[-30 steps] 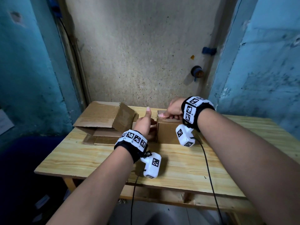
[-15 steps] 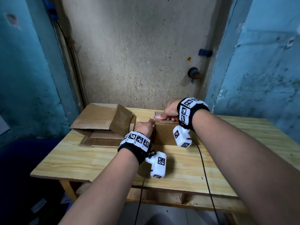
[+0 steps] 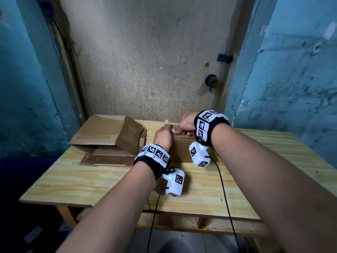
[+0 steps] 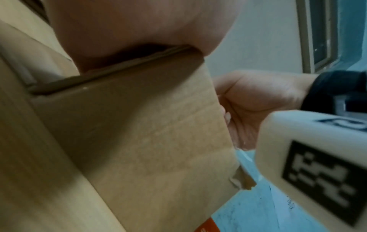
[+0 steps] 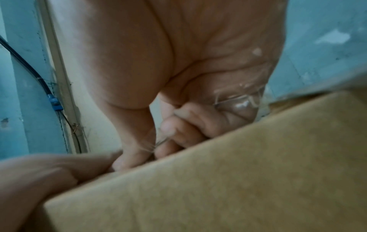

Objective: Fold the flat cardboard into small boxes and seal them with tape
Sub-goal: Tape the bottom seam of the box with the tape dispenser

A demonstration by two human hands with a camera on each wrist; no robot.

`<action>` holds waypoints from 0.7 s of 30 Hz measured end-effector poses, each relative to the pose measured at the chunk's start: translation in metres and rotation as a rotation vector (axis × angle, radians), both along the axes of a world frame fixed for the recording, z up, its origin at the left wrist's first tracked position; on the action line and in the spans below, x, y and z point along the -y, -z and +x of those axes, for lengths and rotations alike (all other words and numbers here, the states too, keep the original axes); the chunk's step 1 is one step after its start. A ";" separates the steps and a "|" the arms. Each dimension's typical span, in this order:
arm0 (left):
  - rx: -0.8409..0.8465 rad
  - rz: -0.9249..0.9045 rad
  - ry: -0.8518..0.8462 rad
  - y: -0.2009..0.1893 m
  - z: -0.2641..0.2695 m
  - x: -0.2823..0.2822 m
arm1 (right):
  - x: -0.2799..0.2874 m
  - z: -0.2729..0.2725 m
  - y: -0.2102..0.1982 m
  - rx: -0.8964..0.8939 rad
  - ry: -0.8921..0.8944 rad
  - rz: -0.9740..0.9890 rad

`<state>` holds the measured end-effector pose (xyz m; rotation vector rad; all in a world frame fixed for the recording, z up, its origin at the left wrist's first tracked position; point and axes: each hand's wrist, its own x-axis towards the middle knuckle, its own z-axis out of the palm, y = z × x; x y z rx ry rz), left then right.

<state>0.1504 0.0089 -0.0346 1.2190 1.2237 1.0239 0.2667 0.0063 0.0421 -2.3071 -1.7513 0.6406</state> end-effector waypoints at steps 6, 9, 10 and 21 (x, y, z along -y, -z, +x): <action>-0.271 0.022 0.040 -0.003 -0.003 -0.016 | 0.001 -0.004 -0.002 0.026 -0.004 0.001; -0.331 -0.044 0.079 -0.020 0.000 -0.020 | 0.006 -0.005 -0.004 0.057 -0.003 0.014; -0.338 -0.060 0.115 -0.023 0.003 -0.021 | 0.007 -0.006 -0.004 0.071 -0.004 0.017; -0.547 -0.013 0.075 -0.024 0.010 -0.007 | 0.010 -0.006 -0.007 -0.026 0.032 -0.004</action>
